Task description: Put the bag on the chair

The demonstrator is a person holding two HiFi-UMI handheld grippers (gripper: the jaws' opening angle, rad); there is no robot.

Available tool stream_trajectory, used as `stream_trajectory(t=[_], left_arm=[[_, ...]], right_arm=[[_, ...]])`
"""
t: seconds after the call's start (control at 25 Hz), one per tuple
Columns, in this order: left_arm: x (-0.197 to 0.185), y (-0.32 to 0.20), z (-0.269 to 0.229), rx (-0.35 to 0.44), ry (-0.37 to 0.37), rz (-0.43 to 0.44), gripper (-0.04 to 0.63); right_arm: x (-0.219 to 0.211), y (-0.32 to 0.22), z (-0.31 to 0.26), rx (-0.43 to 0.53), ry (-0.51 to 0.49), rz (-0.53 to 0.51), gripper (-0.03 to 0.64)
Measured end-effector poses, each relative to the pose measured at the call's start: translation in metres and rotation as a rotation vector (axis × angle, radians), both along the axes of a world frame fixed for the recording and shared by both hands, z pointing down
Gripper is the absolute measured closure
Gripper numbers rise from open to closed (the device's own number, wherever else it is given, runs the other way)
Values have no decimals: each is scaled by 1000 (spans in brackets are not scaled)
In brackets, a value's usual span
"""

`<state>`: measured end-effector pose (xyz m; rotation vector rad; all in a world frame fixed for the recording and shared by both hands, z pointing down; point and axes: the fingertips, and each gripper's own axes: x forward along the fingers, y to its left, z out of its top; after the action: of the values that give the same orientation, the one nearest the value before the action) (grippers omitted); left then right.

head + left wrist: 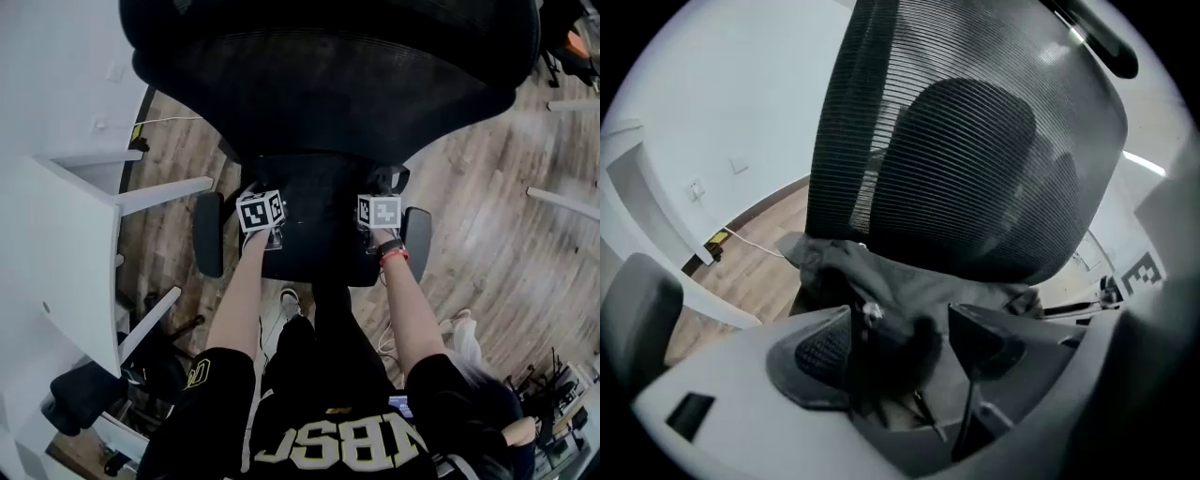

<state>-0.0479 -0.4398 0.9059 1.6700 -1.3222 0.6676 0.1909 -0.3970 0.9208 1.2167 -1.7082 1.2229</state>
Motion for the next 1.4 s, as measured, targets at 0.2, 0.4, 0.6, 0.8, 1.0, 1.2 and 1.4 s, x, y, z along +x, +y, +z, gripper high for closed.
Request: stream_trajectory(t=[0.2, 0.4, 0.6, 0.8, 1.0, 1.2, 1.4], left_arm=[[-1, 11, -12, -8, 39, -30, 247], [5, 29, -31, 12, 62, -3, 247], [11, 47, -66, 57, 63, 40, 247], [10, 57, -131, 182, 42, 106, 249], [7, 64, -202, 347, 55, 143, 267], [5, 86, -274, 504, 34, 192, 274], [-8, 124, -325, 587, 63, 173, 303]], right_arm=[[9, 4, -12, 26, -51, 114, 279], [4, 17, -36, 71, -58, 133, 281], [-2, 35, -67, 115, -54, 143, 287], [-10, 51, -120, 213, -50, 149, 313], [-24, 66, -163, 328, -39, 101, 322], [-32, 95, -231, 441, -21, 109, 351], [-42, 131, -295, 567, 5, 144, 373]])
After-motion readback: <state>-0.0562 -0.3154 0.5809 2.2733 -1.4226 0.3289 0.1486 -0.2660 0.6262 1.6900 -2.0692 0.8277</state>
